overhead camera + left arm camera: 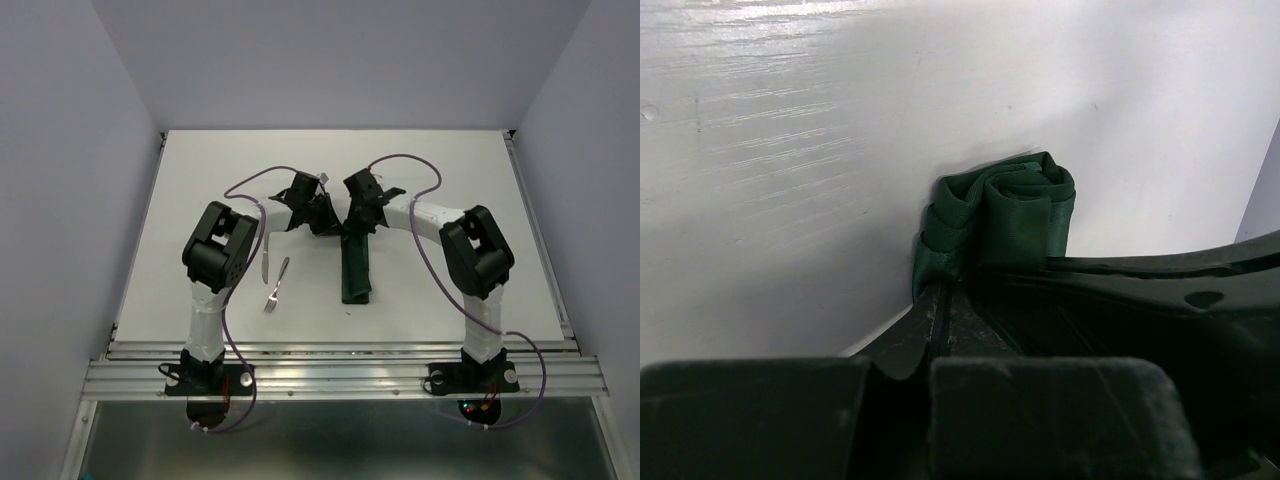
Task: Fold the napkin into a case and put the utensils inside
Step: Fold the 2/3-rectangle-folded napkin at the center of the board.
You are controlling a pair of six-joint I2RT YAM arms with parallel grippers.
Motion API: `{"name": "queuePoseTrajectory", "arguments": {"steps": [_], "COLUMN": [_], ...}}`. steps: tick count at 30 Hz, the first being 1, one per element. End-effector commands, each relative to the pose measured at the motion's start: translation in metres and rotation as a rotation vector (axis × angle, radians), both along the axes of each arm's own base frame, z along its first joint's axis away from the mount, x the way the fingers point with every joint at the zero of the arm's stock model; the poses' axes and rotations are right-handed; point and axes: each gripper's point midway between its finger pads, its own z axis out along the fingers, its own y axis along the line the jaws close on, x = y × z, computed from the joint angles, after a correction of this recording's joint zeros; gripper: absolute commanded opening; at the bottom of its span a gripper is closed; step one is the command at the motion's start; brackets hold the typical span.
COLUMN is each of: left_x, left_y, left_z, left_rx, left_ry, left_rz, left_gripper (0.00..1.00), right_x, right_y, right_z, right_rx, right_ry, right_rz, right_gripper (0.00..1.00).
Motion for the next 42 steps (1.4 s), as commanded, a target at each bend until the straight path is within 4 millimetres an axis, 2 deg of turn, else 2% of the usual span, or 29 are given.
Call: {"name": "queuePoseTrajectory", "arguments": {"steps": [1,5,9,12,16,22,23,25,27,28,31,36,42], "left_x": [-0.007,-0.007,-0.007,-0.003,-0.009,-0.028,-0.036,-0.043,-0.051,-0.056,-0.062,-0.073,-0.077], "left_y": [0.008,0.007,0.009,0.013,0.024,0.045,0.051,0.054,0.058,0.06,0.064,0.063,0.058], "left_z": [-0.02,-0.017,-0.005,0.014,0.04,0.048,0.04,0.04,0.034,0.029,0.019,0.009,0.014], "left_rx": [0.073,0.069,0.076,0.081,0.104,0.128,0.138,0.139,0.144,0.155,0.167,0.17,0.165], "left_ry": [0.027,0.022,0.005,-0.041,-0.068,-0.045,-0.017,-0.011,0.008,0.016,0.032,0.043,0.021], "left_rz": [0.002,-0.001,0.004,0.02,0.045,0.126,0.143,0.147,0.143,0.14,0.139,0.113,0.1], "left_gripper": [0.0,0.0,0.0,0.0,0.0,0.02,0.04,0.06,0.06,0.06,0.06,0.03,0.04], "right_x": [0.006,0.003,-0.002,-0.006,-0.009,-0.009,-0.009,-0.008,-0.008,-0.007,-0.007,-0.008,-0.009], "right_y": [0.008,0.003,-0.004,-0.009,-0.011,-0.012,-0.012,-0.011,-0.01,-0.007,-0.005,0.002,0.003], "right_z": [0.001,-0.014,-0.027,-0.035,-0.042,-0.045,-0.044,-0.042,-0.038,-0.034,-0.028,-0.012,-0.001], "right_rx": [0.017,-0.008,-0.035,-0.056,-0.067,-0.069,-0.069,-0.067,-0.062,-0.051,-0.032,0.024,0.047], "right_ry": [-0.001,0.028,0.048,0.062,0.075,0.08,0.078,0.076,0.074,0.067,0.059,0.035,0.02], "right_rz": [-0.027,-0.05,-0.068,-0.075,-0.079,-0.084,-0.082,-0.08,-0.074,-0.066,-0.06,-0.047,-0.048], "right_gripper": [0.01,0.01,0.01,0.01,0.01,0.01,0.01,0.01,0.17,0.31,0.45,0.47,0.48]}}
